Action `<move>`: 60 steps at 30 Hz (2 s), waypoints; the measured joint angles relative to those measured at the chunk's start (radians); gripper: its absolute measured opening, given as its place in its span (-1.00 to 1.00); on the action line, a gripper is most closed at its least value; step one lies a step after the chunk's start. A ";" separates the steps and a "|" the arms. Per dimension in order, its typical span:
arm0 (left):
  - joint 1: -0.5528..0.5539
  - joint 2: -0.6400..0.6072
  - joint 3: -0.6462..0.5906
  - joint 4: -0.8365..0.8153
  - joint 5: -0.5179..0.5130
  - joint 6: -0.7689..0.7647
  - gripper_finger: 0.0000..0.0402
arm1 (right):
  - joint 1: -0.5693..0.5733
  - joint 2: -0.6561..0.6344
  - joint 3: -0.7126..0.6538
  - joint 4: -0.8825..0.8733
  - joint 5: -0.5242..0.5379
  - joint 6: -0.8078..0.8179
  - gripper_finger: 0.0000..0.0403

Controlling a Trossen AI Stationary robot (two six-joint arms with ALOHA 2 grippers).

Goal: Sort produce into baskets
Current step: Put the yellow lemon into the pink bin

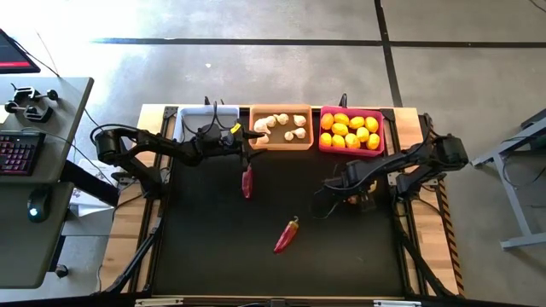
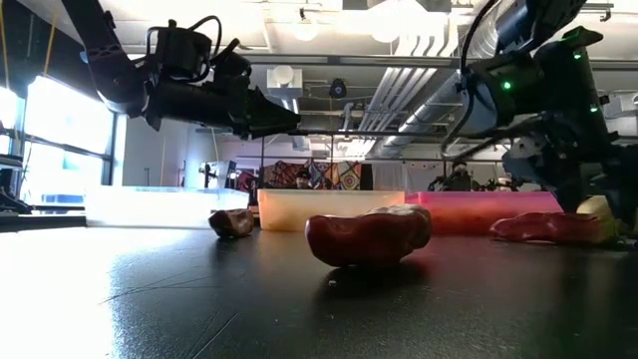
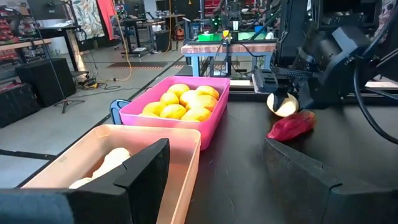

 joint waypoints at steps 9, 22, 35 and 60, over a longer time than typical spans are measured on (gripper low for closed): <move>0.000 0.000 0.000 0.000 0.000 0.000 0.20 | -0.080 -0.073 0.136 0.008 0.016 0.059 -0.04; 0.000 0.000 0.000 -0.003 0.000 -0.001 0.20 | -0.497 -0.134 0.179 0.643 0.165 0.150 -0.04; 0.000 0.000 0.000 -0.002 0.000 -0.001 0.20 | -0.728 -0.130 -0.057 1.076 0.046 0.419 -0.02; 0.000 0.000 0.000 0.000 0.000 0.000 0.20 | -0.683 -0.142 -0.003 0.972 0.252 0.269 -0.38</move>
